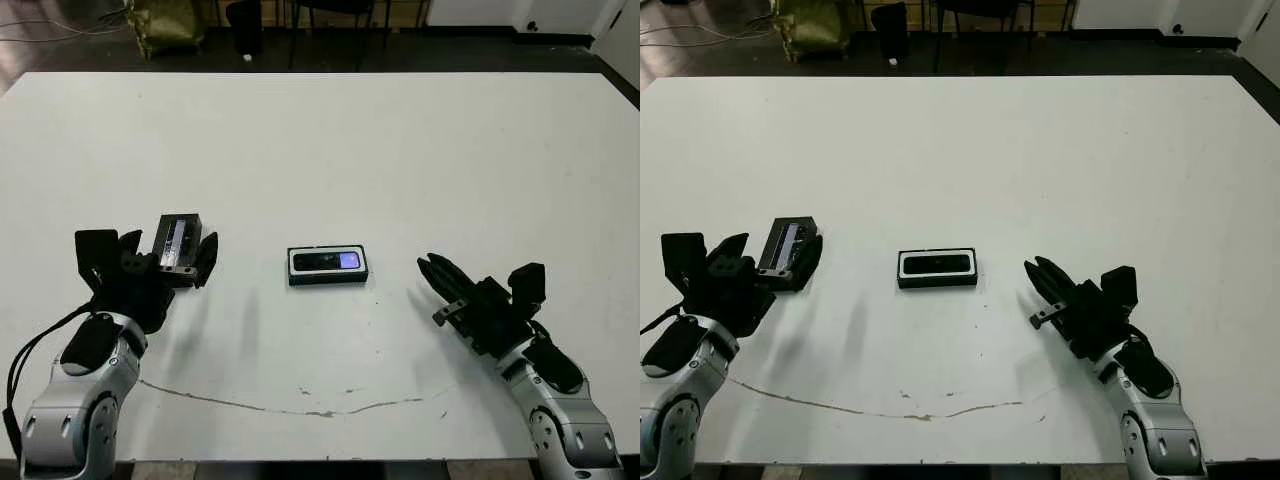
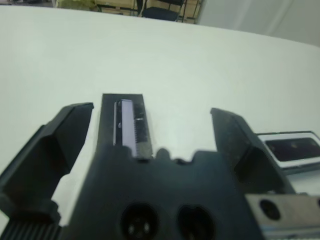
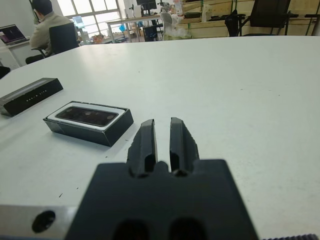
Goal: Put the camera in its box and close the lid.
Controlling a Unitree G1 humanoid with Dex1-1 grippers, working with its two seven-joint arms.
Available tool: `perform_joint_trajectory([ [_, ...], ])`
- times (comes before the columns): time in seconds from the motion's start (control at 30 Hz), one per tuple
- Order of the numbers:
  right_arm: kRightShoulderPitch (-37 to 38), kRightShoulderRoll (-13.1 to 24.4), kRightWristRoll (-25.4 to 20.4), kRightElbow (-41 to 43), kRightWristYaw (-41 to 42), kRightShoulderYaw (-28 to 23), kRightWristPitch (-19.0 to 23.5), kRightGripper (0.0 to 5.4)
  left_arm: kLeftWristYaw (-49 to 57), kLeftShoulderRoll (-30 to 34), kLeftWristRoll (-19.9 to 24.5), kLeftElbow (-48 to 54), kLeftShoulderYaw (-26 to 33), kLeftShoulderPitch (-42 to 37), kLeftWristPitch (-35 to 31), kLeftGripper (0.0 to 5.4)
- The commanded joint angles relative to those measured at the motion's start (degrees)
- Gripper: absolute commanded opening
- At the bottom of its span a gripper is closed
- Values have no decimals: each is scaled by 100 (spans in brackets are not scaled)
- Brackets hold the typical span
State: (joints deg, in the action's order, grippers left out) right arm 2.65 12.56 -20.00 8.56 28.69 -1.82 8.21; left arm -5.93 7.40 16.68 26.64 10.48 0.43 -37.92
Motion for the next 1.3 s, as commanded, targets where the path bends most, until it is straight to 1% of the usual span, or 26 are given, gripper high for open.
perform_joint_trajectory([
  [0.03,75,50,1,-48,68,-6,-26,0,127,60,-153,-171,-64,22,-70,539],
  [0.17,132,-1,-90,63,50,-27,65,0,178,87,-388,-253,-147,89,170,539],
  [0.23,156,9,-157,142,23,-29,211,0,226,35,-424,-282,-129,97,215,539],
  [0.33,171,30,-103,135,34,-8,142,0,198,51,-386,-329,-93,83,149,539],
  [0.47,181,31,-96,143,18,13,199,0,141,45,-309,-376,-83,86,86,539],
  [0.53,162,5,-111,37,83,10,91,0,65,74,-242,-407,-87,82,16,539],
  [0.6,163,-28,-114,23,34,5,127,0,27,147,-272,-423,-139,60,-59,539],
  [0.7,127,-57,-157,-148,128,-19,15,0,-49,133,-183,-480,-95,24,-110,539],
  [0.73,116,-86,-239,-192,145,-45,59,0,-68,135,-166,-488,-89,19,-132,539],
  [0.83,172,-52,-242,42,-4,-36,304,0,-77,77,-20,-518,-34,-6,-258,539],
  [0.9,175,-23,-228,49,49,-38,277,0,-83,84,45,-551,-24,-22,-311,539],
  [1.0,133,-63,-335,-66,166,-76,231,0,-99,168,55,-592,-62,-44,-386,539],
  [1.1,189,-36,-262,121,26,-49,318,0,-79,218,-75,-726,-127,-41,-268,539],
  [1.23,213,-61,-344,86,124,-83,185,0,-75,246,-241,-969,-185,-1,18,539],
  [1.3,238,-60,-355,136,95,-93,222,0,-73,219,-289,-1092,-176,13,152,539],
])
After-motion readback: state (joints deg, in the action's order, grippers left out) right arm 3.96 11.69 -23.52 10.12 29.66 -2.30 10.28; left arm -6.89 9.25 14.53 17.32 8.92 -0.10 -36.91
